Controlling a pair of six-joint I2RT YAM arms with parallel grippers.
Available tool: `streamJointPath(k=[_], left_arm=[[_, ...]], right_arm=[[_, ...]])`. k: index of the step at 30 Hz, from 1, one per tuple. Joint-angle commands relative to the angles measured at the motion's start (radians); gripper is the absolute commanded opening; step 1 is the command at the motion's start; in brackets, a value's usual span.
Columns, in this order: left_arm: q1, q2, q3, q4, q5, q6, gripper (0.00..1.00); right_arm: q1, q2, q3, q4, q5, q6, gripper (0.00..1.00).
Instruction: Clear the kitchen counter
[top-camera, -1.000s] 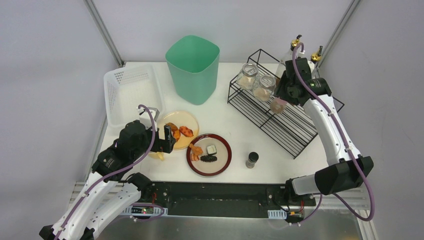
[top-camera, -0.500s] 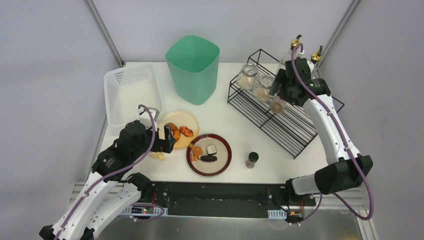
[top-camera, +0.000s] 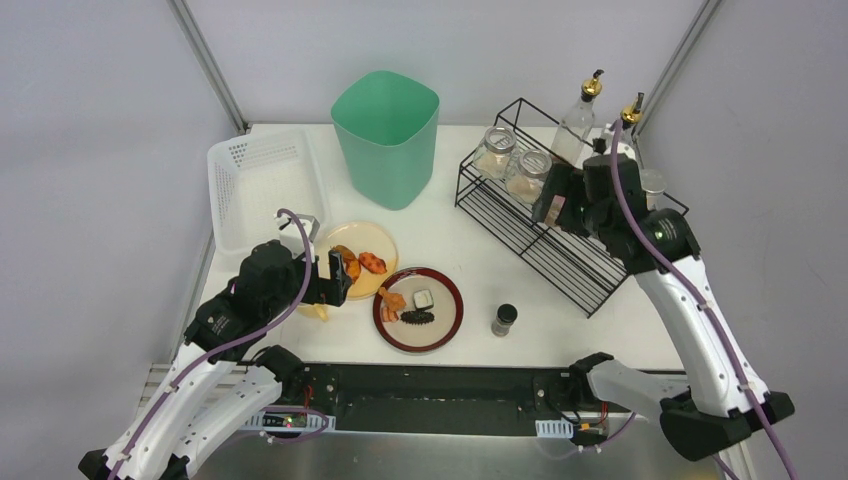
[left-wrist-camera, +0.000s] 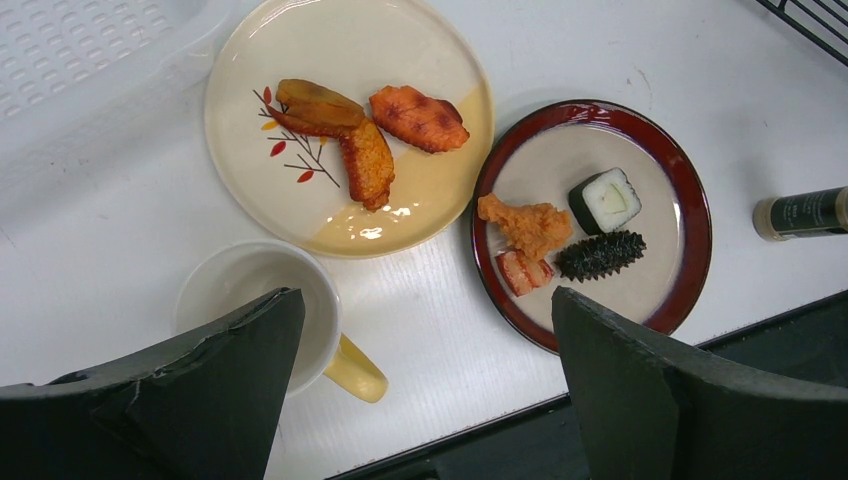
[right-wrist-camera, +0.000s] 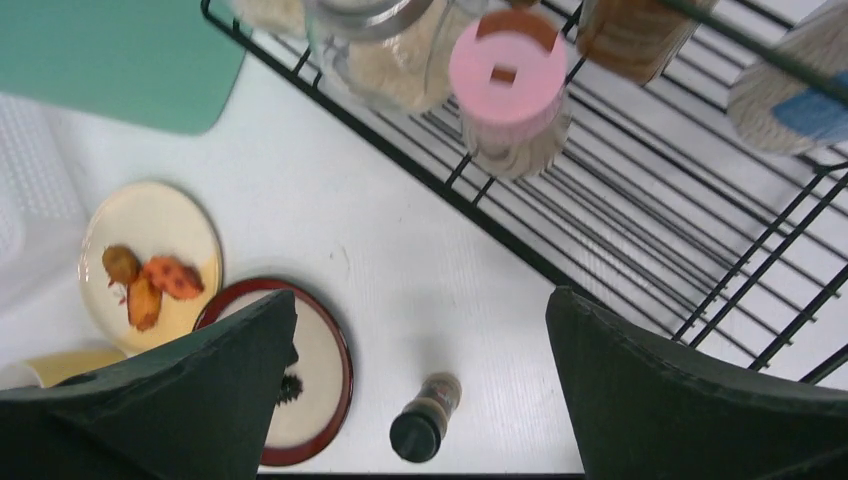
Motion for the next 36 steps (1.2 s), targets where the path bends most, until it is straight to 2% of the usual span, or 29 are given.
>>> streamJointPath(k=[1, 12, 22, 36], left_arm=[[0.002, 0.010, 0.016, 0.006, 0.002, 0.016, 1.00], [0.002, 0.015, 0.015, 0.006, 0.002, 0.016, 1.00], [0.002, 0.028, 0.016, 0.006, 0.006, 0.016, 1.00], [0.002, 0.031, 0.018, 0.006, 0.008, 0.016, 1.00]], right_arm=[[0.073, -0.089, -0.110, -0.029, -0.040, 0.063, 0.99], [0.281, -0.185, -0.407, 0.017, -0.061, 0.217, 0.99], [0.457, -0.108, -0.478, 0.011, 0.017, 0.280, 0.99], [0.552, -0.037, -0.549, 0.030, 0.031, 0.352, 0.98]])
